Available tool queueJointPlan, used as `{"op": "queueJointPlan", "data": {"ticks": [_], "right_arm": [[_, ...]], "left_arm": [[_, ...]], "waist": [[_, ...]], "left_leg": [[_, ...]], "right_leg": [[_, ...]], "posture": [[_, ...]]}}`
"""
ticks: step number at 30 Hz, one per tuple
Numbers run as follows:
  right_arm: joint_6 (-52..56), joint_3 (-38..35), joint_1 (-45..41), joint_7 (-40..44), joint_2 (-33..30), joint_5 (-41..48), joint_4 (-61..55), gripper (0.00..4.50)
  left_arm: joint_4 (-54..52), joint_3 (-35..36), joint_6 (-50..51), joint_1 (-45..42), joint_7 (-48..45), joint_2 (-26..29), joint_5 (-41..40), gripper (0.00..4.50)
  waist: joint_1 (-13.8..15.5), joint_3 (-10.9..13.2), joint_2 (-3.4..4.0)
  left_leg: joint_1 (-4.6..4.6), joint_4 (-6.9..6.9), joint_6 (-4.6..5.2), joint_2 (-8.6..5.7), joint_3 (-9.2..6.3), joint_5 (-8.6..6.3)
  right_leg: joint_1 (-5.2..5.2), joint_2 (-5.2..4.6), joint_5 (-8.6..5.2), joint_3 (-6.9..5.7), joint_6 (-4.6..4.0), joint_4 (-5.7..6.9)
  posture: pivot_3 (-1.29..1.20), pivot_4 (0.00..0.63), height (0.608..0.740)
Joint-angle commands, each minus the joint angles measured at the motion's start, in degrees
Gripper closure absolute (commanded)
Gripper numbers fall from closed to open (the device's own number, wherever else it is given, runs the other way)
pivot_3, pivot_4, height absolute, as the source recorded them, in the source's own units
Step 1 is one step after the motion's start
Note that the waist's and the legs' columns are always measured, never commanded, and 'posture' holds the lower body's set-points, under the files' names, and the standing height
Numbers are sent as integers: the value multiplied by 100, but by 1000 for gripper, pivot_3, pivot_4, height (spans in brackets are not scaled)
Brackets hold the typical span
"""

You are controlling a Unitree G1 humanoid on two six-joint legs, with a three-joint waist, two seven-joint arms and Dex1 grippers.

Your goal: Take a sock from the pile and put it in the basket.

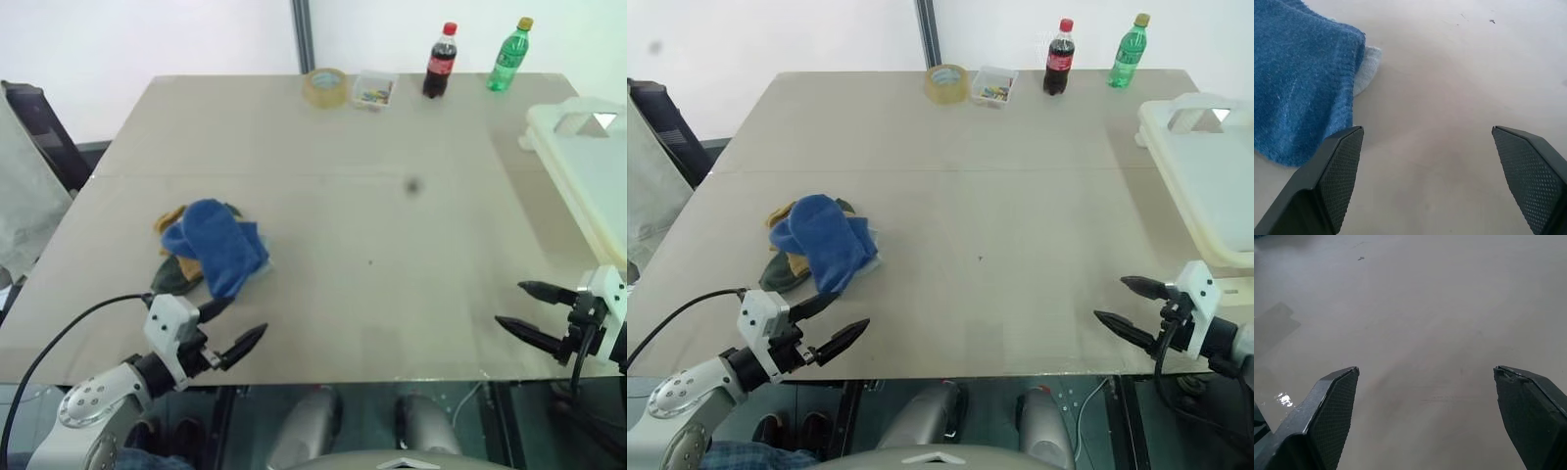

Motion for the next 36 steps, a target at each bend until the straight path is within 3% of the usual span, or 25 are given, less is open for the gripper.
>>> {"op": "queueJointPlan", "data": {"ticks": [1, 8, 25, 31, 36], "right_arm": [[-175, -254, 163, 148, 60, -24, -61, 0], [-420, -542, 538, 371, 195, -65, 30, 0], [-763, -524, 510, 665, 296, -188, 248, 0], [-828, -379, 419, 950, 341, 158, -323, 0], [-789, -197, 264, 773, 424, 188, -891, 0]], "left_arm": [[-132, 51, -32, 22, -57, 11, -19, 26], [-164, -115, -10, 67, -141, -53, -49, 26], [-242, -233, -17, 102, -91, -107, 2, 26], [-46, -441, 168, -590, 669, -189, 555, 26], [-27, -749, 237, -1323, 1620, -307, 1578, 26]], "waist": [[0, 0, 0], [-12, -2, 2], [-4, -4, 4], [13, -4, 4], [-1, -7, -4]], "left_leg": [[0, 1, 0, 0, 0, 0], [0, 2, -16, -3, 4, 9], [5, 6, -13, -1, 5, 8], [8, 13, -11, -2, 5, 7], [18, 21, -12, -4, 8, 8]], "right_leg": [[0, 0, 0, 0, 0, 1], [0, 0, 1, 7, 0, 2], [0, 1, 1, 8, -1, 11], [1, 2, 1, 7, -1, 25], [0, 3, 1, 16, -1, 63]], "posture": [[0, 150, 740], [0, 150, 740], [0, 150, 740], [0, 150, 740], [0, 150, 740]]}}
